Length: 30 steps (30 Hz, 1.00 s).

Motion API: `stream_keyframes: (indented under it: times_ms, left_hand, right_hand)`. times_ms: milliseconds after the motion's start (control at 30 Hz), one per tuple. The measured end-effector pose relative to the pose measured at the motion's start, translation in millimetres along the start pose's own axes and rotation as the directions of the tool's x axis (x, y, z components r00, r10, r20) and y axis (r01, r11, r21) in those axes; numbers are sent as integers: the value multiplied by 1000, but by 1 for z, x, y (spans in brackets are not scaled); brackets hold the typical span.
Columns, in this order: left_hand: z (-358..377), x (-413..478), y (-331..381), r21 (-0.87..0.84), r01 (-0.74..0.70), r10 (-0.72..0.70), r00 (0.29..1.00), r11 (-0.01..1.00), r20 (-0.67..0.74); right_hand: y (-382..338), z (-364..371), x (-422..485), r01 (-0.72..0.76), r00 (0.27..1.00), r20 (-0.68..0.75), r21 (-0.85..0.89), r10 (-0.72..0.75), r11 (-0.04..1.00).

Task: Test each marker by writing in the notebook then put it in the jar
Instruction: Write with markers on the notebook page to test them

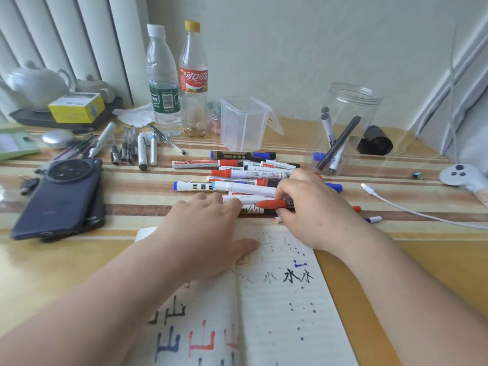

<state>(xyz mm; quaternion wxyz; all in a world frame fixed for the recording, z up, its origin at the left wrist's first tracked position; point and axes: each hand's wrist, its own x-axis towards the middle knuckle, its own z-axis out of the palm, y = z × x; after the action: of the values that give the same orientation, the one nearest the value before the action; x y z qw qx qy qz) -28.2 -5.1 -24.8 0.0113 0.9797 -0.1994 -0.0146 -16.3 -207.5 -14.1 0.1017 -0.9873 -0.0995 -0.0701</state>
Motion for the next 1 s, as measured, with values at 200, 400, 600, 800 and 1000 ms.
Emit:
stream_keyframes:
  times_ms: [200, 400, 600, 800, 1000]
  left_hand:
    - [0, 5, -5, -113, 90, -83, 994, 990, 65]
    - [2, 19, -14, -259, 137, -145, 989, 956, -15]
    - [4, 28, -15, -251, 78, -114, 985, 965, -131]
    - [-4, 9, -25, -309, -330, 150, 862, 892, -485]
    - [-6, 2, -14, -369, -384, 249, 897, 846, -365]
  right_hand:
    - [12, 3, 3, 190, 937, -309, 55, -164, 980]
    - [8, 1, 2, 358, 786, -597, 225, -162, 906]
    - [4, 1, -2, 362, 864, -480, 386, -151, 849]
    - [7, -1, -7, 240, 969, -166, 443, -184, 864]
    - [-7, -4, -13, 279, 959, -59, 393, -278, 876]
